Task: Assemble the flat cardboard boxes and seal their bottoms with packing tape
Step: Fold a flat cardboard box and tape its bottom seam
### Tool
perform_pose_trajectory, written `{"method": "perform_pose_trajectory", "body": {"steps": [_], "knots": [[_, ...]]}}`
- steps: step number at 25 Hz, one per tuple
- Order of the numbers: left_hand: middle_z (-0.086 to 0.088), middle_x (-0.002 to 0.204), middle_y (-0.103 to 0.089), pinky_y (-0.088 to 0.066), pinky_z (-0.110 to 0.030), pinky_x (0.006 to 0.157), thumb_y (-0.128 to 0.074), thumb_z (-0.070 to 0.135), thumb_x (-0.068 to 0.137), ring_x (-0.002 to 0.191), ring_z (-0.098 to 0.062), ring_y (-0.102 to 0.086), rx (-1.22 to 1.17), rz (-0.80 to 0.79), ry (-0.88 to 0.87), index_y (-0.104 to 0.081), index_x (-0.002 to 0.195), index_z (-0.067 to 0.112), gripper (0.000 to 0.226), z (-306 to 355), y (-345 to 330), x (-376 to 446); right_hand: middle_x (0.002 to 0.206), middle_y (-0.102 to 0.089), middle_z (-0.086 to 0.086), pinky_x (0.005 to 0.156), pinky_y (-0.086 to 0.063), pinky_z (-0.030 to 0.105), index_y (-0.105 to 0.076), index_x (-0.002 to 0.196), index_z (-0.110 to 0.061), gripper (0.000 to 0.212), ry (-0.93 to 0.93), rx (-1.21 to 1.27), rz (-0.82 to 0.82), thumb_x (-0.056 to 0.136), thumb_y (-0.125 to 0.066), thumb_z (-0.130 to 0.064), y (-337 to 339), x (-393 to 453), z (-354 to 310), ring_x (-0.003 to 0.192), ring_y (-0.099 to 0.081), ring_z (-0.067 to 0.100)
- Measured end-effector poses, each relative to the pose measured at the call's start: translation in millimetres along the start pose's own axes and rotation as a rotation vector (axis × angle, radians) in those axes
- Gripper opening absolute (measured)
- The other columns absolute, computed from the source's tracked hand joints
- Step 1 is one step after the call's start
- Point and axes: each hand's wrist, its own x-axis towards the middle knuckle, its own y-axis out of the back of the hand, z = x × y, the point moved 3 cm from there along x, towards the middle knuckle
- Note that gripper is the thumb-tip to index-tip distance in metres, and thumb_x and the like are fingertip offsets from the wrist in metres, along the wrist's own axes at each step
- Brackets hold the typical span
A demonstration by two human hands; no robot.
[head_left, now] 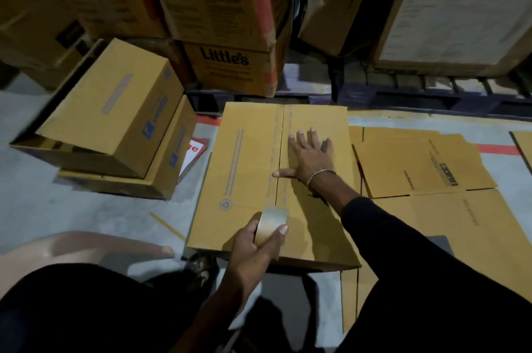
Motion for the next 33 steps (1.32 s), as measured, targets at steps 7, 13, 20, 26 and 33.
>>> {"method": "perform_pose_trajectory", "body": {"steps": [7,13,20,26,33], "knots": [[-0.006,0.107,-0.079,-0.058,-0.028,0.089,-0.073,0.023,0.097,0.099,-0.016,-0.074,0.053,0.009,-0.038,-0.070,0.117,0.014,0.022,-12,-1,-22,0.173,-0.006,0.005,0.119,0.006,0.069,-0.013,0.165,-0.017,0.127,0.018,-0.082,-0.067,0.071,-0.033,-0.100,8,-34,-18,0.158,0.013,0.033],[-0.001,0.110,-0.079,-0.057,-0.024,0.086,-0.070,0.032,0.099,0.100,-0.016,-0.075,0.015,-0.008,-0.030,-0.072,0.123,0.020,0.027,-14,-4,-35,0.174,0.002,0.002,0.121,0.005,0.068,-0.007,0.165,-0.015,0.118,0.052,-0.063,-0.106,0.080,-0.027,-0.094,-9,-70,-36,0.158,0.016,0.030],[-0.004,0.086,-0.079,-0.058,-0.037,0.073,-0.076,0.059,0.084,0.080,-0.019,-0.075,0.087,0.205,0.045,-0.076,0.097,0.017,0.044,-54,3,-62,0.174,0.002,0.000,0.121,0.005,0.067,-0.008,0.166,-0.017,0.115,0.058,-0.076,-0.119,0.082,-0.025,-0.093,-7,-75,-35,0.158,0.012,0.030],[0.000,0.073,-0.076,-0.060,-0.042,0.076,-0.073,0.061,0.085,0.075,-0.021,-0.075,0.172,0.344,0.161,-0.075,0.083,0.018,0.043,-77,12,-75,0.174,0.003,0.000,0.121,0.005,0.067,-0.007,0.166,-0.019,0.113,0.065,-0.036,-0.123,0.083,-0.028,-0.092,-8,-75,-32,0.159,0.012,0.031],[0.003,0.052,-0.056,-0.045,-0.033,0.055,-0.071,0.072,0.079,0.053,-0.019,-0.057,0.389,0.387,0.169,-0.055,0.061,0.011,0.066,-105,23,-77,0.174,0.001,0.001,0.121,0.005,0.067,-0.007,0.166,-0.018,0.114,0.080,-0.034,-0.099,0.082,-0.028,-0.093,-11,-73,-37,0.159,0.008,0.029]]}}
